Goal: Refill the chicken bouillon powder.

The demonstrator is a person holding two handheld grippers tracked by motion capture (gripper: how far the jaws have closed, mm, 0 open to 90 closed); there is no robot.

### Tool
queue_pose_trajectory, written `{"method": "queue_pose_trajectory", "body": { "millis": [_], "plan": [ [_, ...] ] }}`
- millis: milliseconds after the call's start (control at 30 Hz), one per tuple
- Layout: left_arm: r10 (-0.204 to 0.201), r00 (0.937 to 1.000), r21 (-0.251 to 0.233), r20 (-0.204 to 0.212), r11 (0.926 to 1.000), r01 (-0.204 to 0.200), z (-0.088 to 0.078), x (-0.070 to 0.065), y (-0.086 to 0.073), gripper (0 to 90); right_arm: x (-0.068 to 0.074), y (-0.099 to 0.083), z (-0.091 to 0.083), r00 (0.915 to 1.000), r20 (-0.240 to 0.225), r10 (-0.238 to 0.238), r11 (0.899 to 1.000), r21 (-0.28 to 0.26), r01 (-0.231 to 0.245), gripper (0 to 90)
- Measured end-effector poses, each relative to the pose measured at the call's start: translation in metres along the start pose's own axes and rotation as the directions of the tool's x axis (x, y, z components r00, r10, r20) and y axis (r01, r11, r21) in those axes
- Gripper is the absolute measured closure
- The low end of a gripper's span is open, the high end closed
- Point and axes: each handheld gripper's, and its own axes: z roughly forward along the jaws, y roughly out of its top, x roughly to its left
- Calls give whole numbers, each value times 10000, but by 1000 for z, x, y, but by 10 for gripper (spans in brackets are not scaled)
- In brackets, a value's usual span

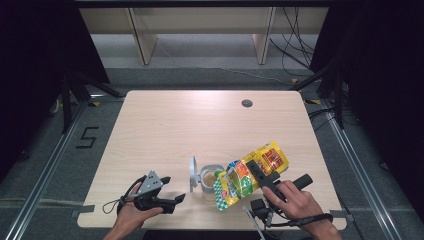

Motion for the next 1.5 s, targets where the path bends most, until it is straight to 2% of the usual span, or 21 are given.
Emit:
{"method": "queue_pose_trajectory", "body": {
  "millis": [100, 133, 200, 233, 367, 567, 600, 667, 700, 733, 867, 900, 933, 1033, 1100, 1133, 1167, 1200, 1233, 1300, 1500],
  "plan": [
    [1, 10000, -25, -13, 10000, -1, 0, 0, 0, 191, 2, 0, -1, 10000, 15, 21, 10000, -34, -21, 557],
    [62, 10000, 24, -22, 10000, -62, 0, 0, 0, 191, 1, 1, -1, 9999, 74, -116, 9999, -107, 117, 557],
    [75, 10000, 59, -52, 10000, -74, 0, 0, 0, 191, 2, 0, -2, 10000, 21, 20, 10000, -8, -20, 557],
    [-75, 9999, 99, -113, 9999, 76, 0, -1, 0, 191, 2, 0, -2, 10000, 38, -15, 10000, -9, 15, 557],
    [27, 9999, 88, -131, 10000, -26, 0, -1, 0, 191, 1, -1, -4, 9998, -116, -155, 9999, 35, 156, 557],
    [79, 9996, 150, -277, 9999, -75, 1, 0, -1, 190, -1, -4, -5, 9997, -40, -222, 9998, 12, 222, 558],
    [-115, 9999, 86, -72, 9999, 116, 0, -1, 0, 190, -1, -4, -5, 9997, -32, -227, 9997, 12, 227, 558],
    [-82, 9999, 105, -120, 9999, 83, 0, -1, 0, 190, -3, -4, -6, 9994, -67, -344, 9994, -1, 344, 558],
    [194, 9997, 135, -117, 9997, -192, 0, 1, 0, 189, -4, -4, -5, 9986, -83, -527, 9986, -103, 526, 558],
    [100, 9997, 187, -201, 9998, -96, -1, 0, 0, 189, -2, -4, -6, 9995, -63, -296, 9996, -12, 296, 558],
    [-10, 9999, 86, -141, 10000, 11, 0, -1, 0, 189, -1, -4, -6, 9998, -111, -188, 9998, -4, 188, 558],
    [-12, 9999, 84, -142, 10000, 13, 0, -1, 0, 189, -3, -3, -6, 9995, -60, -294, 9996, -34, 294, 558],
    [171, 9996, 224, -209, 9996, -166, -1, 1, 1, 188, -3, -3, -6, 9995, -74, -321, 9995, -40, 320, 558],
    [28, 9999, 37, -130, 10000, -28, 1, 0, 0, 187, -4, -2, -6, 9987, -162, -480, 9988, -102, 479, 558],
    [17, 9999, -52, -107, 10000, -18, 1, 0, 0, 187, -3, -1, -5, 9990, -57, -441, 9989, -165, 440, 558],
    [36, 10000, 75, -86, 10000, -35, 0, 0, 0, 187, -3, -1, -5, 9992, -84, -394, 9991, -139, 393, 558],
    [21, 9999, -3, -126, 10000, -21, 1, 0, 0, 187, -2, 0, -4, 9995, -131, -298, 9995, -114, 296, 558],
    [21, 9999, -17, -157, 10000, -22, 1, 0, 0, 187, -5, 0, -4, 9985, -110, -540, 9984, -191, 538, 558],
    [65, 9999, 122, -154, 9999, -63, 0, 0, 0, 187, -5, 0, -3, 9984, -148, -550, 9983, -198, 547, 558],
    [42, 9999, 39, -109, 10000, -42, 0, 0, 0, 187, -4, 1, -2, 9990, -121, -437, 9989, -179, 435, 558],
    [28, 10000, 53, -82, 10000, -27, 0, 1, 0, 187, -5, 1, -1, 9975, -223, -665, 9975, -266, 659, 559]
  ]
}}
